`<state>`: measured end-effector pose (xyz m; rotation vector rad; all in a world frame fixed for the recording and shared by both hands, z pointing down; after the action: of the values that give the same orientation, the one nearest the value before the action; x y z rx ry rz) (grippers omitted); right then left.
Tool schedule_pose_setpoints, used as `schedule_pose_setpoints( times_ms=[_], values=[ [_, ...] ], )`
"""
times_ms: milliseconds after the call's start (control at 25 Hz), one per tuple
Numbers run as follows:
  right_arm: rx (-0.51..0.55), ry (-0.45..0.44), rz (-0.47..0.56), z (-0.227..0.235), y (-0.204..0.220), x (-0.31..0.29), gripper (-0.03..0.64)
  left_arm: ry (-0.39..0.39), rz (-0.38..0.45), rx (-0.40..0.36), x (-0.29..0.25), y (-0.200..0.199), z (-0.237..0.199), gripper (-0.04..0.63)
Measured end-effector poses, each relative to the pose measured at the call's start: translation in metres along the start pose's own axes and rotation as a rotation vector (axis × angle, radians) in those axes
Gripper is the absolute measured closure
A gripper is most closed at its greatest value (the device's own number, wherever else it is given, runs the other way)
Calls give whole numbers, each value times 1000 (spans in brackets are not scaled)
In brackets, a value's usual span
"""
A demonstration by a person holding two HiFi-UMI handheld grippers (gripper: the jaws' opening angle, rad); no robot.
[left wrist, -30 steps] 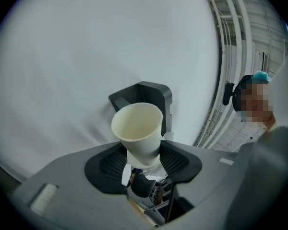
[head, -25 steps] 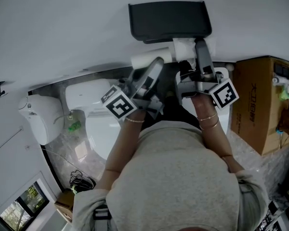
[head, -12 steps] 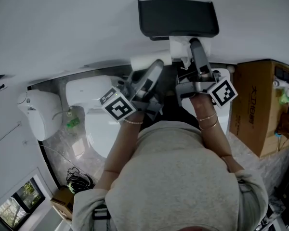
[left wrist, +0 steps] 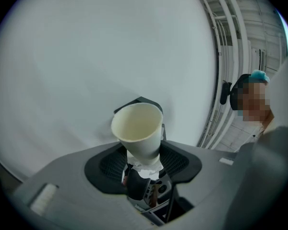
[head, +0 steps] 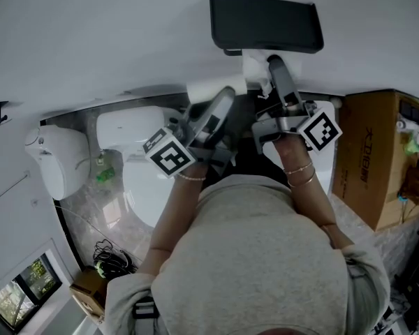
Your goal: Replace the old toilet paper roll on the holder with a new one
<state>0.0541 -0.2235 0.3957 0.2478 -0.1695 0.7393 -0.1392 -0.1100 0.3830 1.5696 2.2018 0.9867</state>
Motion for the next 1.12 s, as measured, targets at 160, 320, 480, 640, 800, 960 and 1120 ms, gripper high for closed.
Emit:
schedule_pose_setpoints(
  times_ms=[160, 320, 480, 640, 800, 960, 1120],
  values=[
    [1, 1, -14, 1, -1, 1, 190, -8, -3, -11, 5, 3, 4, 380],
    [6, 2, -29, -1, 3, -1, 190, -11, -4, -10, 11, 3, 6, 382],
    [-2, 11, -29, 0, 0, 0, 190, -4, -2, -11, 9, 5, 8, 380],
    [15, 13, -46, -4, 6, 1, 190, 8, 4, -11, 13, 2, 10, 381],
    [24, 13, -47, -6, 10, 5, 190, 20, 2, -11, 15, 3, 12, 382],
    [36, 16, -57, -8, 23, 7, 190, 23, 0, -12, 29, -1, 10, 381],
    [40, 24, -60, -10, 25, 13, 190, 37, -8, -14, 31, -1, 12, 380]
  ],
)
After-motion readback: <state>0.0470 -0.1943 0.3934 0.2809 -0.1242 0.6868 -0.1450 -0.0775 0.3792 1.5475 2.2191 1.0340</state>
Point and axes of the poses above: the fingertips, and each gripper's own axes: x backward along the fingers, z to its right, y out of its underside, the point moved 10 cm from there along x, backward along the fingers, and after that the axes turned 5 degrees about -x, right-handed, at the moved point
